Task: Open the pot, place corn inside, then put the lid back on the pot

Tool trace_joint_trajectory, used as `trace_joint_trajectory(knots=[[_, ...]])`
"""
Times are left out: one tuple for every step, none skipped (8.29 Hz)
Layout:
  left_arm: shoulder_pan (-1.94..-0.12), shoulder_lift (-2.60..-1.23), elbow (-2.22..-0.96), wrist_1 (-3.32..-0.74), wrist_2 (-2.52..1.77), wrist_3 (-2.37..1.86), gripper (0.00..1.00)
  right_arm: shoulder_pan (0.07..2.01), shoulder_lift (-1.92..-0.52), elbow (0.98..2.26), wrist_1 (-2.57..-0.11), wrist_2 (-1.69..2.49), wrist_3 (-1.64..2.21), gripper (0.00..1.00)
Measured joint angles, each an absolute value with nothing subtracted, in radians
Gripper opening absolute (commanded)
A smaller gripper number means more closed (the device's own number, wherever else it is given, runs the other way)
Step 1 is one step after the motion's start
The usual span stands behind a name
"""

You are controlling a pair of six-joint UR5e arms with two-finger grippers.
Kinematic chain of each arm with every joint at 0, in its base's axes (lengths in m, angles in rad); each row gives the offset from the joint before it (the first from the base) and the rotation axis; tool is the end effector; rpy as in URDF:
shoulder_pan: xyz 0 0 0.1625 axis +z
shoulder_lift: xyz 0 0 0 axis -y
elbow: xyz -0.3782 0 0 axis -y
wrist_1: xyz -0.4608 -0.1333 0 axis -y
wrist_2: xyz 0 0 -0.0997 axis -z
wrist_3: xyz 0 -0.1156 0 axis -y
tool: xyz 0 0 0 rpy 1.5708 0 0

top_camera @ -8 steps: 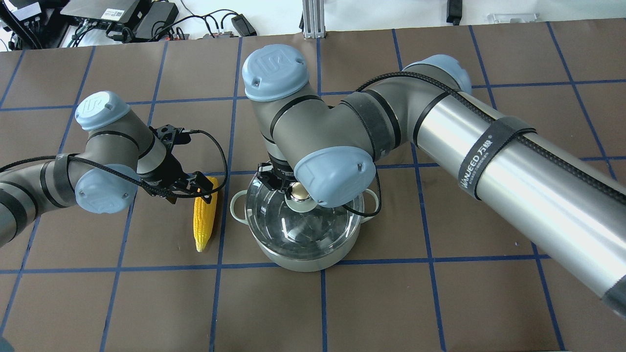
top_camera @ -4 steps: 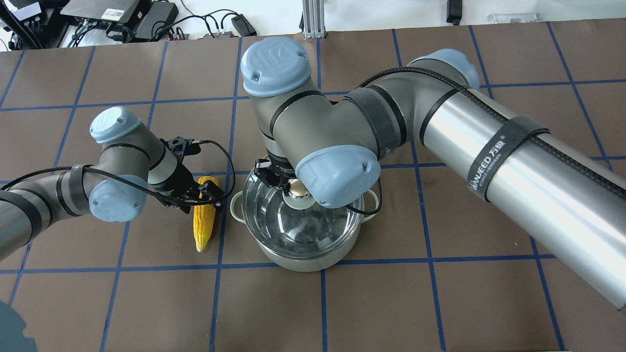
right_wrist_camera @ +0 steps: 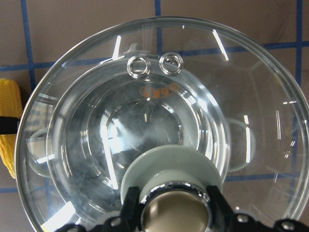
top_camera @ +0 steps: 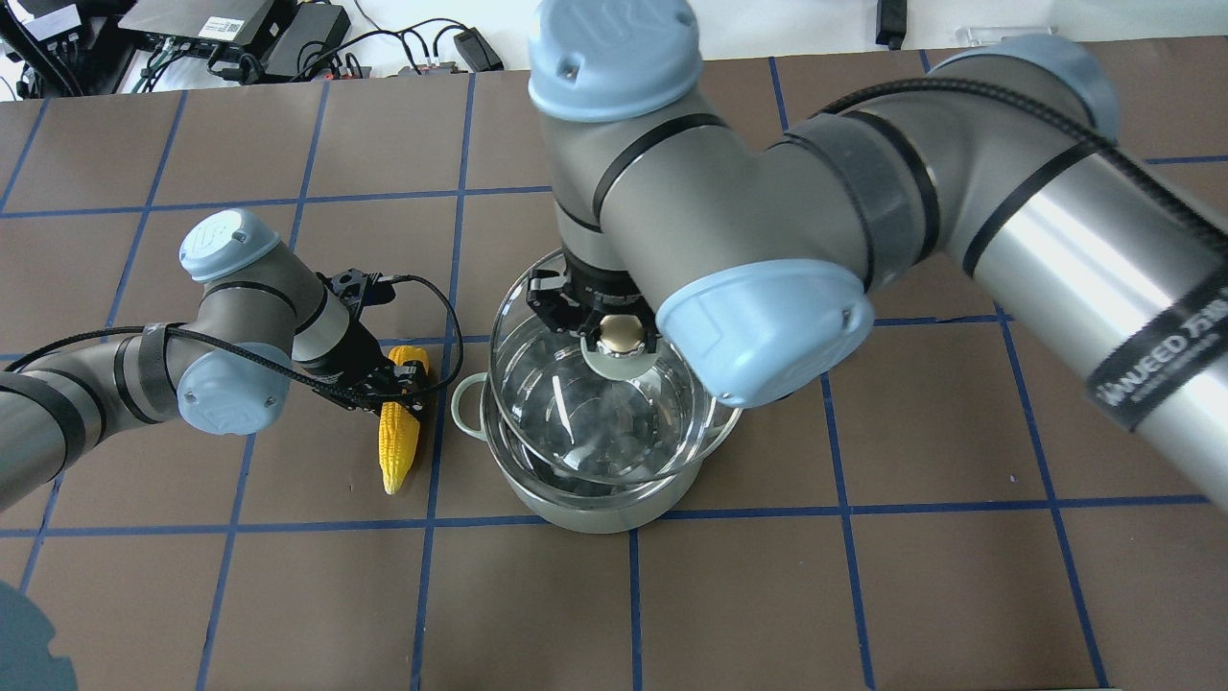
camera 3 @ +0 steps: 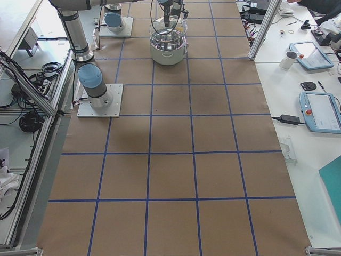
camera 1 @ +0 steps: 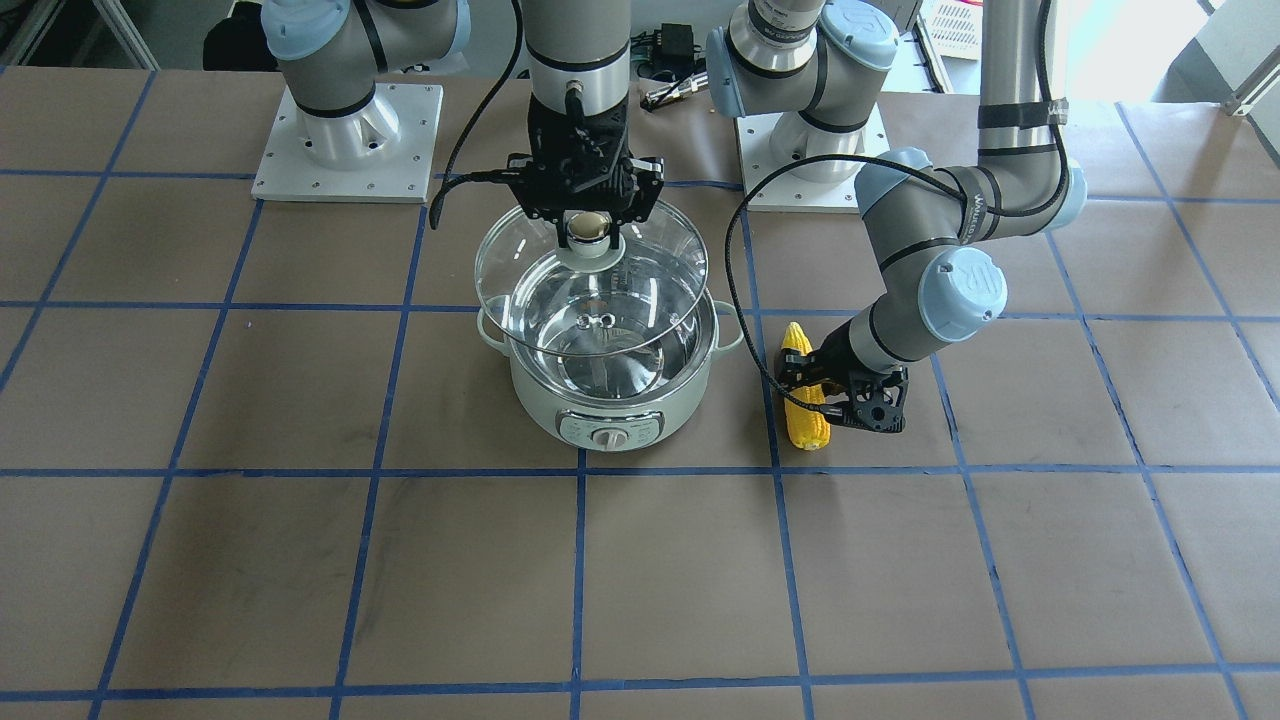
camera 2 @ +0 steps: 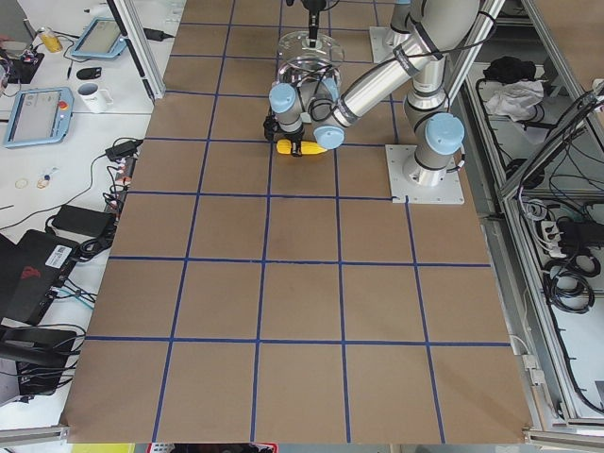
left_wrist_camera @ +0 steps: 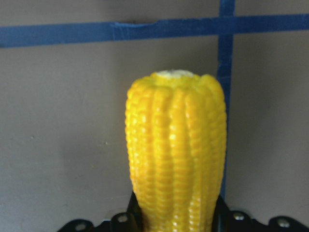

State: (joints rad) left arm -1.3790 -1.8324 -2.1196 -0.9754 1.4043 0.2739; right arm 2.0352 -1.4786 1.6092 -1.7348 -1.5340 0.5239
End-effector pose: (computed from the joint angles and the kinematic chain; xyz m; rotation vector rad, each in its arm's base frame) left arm -0.0565 -0.5086 0.0613 -0.0936 -2.9188 -0.2504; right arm 0.3896 -0.4706 0.3670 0.0911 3.0920 -0.0185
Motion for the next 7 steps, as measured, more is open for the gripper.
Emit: trace_joint_trajectory(knots=[[-1.379, -1.826, -2.118, -0.979, 1.408, 0.271, 0.04, 1.966, -1.514, 1.604, -1.714, -1.532, 0.471, 0.10], [-1.379, -1.802, -2.112, -1.002, 1.414, 0.271, 0.00, 1.878, -1.544, 1.599, -1.683, -1.522, 0.390, 0.10], [-1.377, -1.761, -2.079, -1.078, 1.417, 0.269, 0.00, 1.782, -1.563, 1.592, -1.651, -1.507, 0.302, 0.10], [-1.375, -1.721, -2.007, -1.204, 1.418, 0.260, 0.00, 1.691, -1.575, 1.581, -1.609, -1.500, 0.212, 0.09], [-1.374, -1.689, -1.898, -1.360, 1.419, 0.241, 0.00, 1.623, -1.582, 1.570, -1.570, -1.503, 0.127, 0.09], [-1.374, -1.667, -1.768, -1.520, 1.422, 0.211, 0.00, 1.587, -1.589, 1.564, -1.543, -1.510, 0.076, 0.09], [-1.382, -1.651, -1.653, -1.640, 1.429, 0.154, 0.00, 1.574, -1.593, 1.562, -1.524, -1.521, 0.055, 0.08]])
